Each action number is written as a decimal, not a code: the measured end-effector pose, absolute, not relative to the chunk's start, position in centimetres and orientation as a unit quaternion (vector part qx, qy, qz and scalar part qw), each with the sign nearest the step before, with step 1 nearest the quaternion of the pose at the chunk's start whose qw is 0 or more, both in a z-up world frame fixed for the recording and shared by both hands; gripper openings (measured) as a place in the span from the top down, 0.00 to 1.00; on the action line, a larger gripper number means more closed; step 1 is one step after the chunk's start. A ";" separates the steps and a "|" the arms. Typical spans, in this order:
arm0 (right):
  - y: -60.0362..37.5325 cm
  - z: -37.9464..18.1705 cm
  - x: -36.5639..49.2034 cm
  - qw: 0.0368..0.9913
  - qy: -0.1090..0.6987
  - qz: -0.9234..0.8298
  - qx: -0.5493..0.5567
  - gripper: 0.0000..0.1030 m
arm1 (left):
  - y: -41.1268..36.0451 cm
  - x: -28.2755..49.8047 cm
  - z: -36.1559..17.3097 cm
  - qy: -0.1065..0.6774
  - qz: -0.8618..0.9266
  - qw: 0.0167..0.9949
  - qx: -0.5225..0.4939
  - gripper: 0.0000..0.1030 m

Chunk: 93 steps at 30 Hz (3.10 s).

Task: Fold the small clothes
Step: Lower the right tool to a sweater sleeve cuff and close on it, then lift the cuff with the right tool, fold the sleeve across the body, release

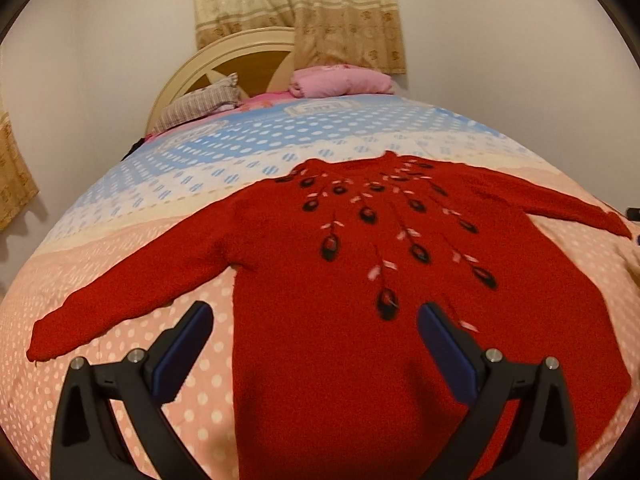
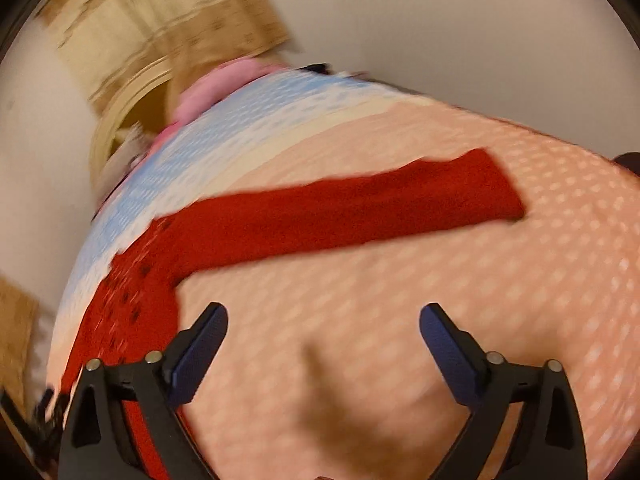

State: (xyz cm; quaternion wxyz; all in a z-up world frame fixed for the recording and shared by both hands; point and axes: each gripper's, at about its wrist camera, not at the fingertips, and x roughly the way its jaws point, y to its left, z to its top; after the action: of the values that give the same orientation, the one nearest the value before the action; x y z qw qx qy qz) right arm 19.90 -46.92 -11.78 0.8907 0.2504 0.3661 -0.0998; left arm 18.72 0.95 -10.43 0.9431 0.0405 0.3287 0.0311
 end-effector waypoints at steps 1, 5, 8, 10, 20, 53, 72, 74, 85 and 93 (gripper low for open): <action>-48.5 -11.8 20.3 0.888 0.364 -0.115 0.255 0.14 | 1.2 19.2 -10.7 0.332 0.039 0.942 0.036 0.00; -53.9 -12.2 21.4 0.880 0.354 -0.171 0.267 0.20 | 1.8 19.8 -11.3 0.337 0.061 0.939 0.028 0.00; -57.0 -13.0 22.2 0.869 0.356 -0.198 0.280 0.25 | 2.0 20.2 -11.3 0.333 0.077 0.940 0.026 0.00; -58.4 -13.6 22.4 0.864 0.361 -0.206 0.286 0.27 | 2.0 20.5 -11.2 0.330 0.082 0.940 0.020 0.00; -60.8 -15.5 24.2 0.856 0.386 -0.173 0.297 0.47 | 0.6 22.1 -12.2 0.341 0.085 0.936 0.040 0.00; -42.4 6.4 28.2 0.960 0.234 -0.026 0.149 0.90 | 3.7 19.5 -10.6 0.310 0.105 0.945 0.014 0.00; -26.0 11.0 32.5 0.969 0.227 0.071 0.070 0.90 | 8.1 18.4 -10.2 0.302 0.118 0.946 -0.021 0.00; -24.5 11.1 32.8 0.968 0.229 0.082 0.064 0.90 | 8.6 18.2 -10.1 0.297 0.121 0.947 -0.025 0.00; -12.9 9.2 34.8 0.956 0.251 0.154 0.018 0.90 | 11.0 17.9 -9.6 0.291 0.134 0.946 -0.044 0.00; -5.1 3.2 36.4 0.939 0.287 0.188 -0.014 0.90 | 11.7 18.1 -9.9 0.295 0.138 0.944 -0.053 0.00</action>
State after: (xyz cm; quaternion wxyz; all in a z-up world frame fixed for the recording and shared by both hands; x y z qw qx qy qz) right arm 36.38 -5.14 3.18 0.9394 -0.0138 0.2867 0.1876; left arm 18.05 11.69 -9.88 0.9439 -0.0533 0.2951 0.1382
